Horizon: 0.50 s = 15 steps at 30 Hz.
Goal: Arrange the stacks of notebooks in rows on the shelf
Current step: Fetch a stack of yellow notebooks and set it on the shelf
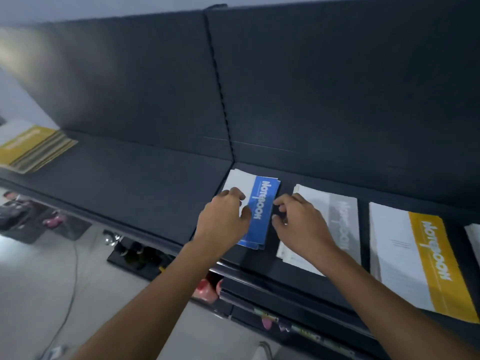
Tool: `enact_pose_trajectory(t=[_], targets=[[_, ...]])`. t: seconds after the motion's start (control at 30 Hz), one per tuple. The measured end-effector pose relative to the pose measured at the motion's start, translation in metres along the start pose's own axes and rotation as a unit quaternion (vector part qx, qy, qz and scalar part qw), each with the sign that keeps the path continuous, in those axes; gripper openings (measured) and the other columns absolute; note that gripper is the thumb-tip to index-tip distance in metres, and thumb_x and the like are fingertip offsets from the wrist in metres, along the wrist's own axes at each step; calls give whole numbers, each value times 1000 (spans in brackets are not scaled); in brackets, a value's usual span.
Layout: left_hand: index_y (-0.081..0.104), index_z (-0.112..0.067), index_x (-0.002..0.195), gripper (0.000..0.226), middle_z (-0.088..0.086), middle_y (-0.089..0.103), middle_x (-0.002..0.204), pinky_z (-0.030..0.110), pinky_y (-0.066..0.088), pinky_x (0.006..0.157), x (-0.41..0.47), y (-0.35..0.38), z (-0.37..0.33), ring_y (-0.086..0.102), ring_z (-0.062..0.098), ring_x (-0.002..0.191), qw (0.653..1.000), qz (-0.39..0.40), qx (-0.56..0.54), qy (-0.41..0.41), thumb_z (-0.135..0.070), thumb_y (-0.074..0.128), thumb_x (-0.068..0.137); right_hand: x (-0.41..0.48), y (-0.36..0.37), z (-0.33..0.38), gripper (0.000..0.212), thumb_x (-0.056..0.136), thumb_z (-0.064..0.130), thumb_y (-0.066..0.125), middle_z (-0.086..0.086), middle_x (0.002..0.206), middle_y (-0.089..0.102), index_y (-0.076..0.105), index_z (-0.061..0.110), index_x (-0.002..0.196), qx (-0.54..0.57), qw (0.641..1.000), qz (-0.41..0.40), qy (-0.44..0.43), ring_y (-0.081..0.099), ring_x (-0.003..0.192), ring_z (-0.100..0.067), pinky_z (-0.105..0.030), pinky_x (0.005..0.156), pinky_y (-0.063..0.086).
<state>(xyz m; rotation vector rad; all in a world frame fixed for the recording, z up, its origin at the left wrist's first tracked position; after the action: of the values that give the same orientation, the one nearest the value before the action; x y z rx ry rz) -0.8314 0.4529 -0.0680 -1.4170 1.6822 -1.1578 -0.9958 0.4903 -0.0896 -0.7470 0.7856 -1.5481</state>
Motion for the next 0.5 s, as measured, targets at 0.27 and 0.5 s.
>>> enact_pose_trajectory(t=[0.27, 0.5], targets=[[60, -20, 110, 21, -1, 64, 105, 43, 55, 82, -40, -90, 135, 63, 24, 94, 989, -76, 12, -128, -32, 55, 93, 29, 73, 150, 26, 95, 29, 56, 7, 119, 57, 59, 25, 121, 14, 983, 83, -162, 62, 96, -18, -36, 85, 51], [58, -22, 118, 30, -5, 64, 105, 37, 55, 78, -70, -155, 259, 61, 17, 93, 972, -122, 7, -202, -36, 55, 91, 35, 149, 281, 25, 96, 33, 57, 10, 120, 55, 57, 28, 120, -7, 954, 144, -261, 60, 92, -15, -34, 76, 53]])
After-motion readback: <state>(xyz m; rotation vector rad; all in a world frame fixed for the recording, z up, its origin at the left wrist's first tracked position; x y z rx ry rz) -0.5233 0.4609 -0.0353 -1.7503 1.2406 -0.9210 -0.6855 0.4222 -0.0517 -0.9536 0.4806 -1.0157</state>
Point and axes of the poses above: each hand's wrist, its own x-axis towards the middle knuckle, its own y-axis out of the palm, z = x × y, the point moved 9 cm from there along x, towards the middle knuckle
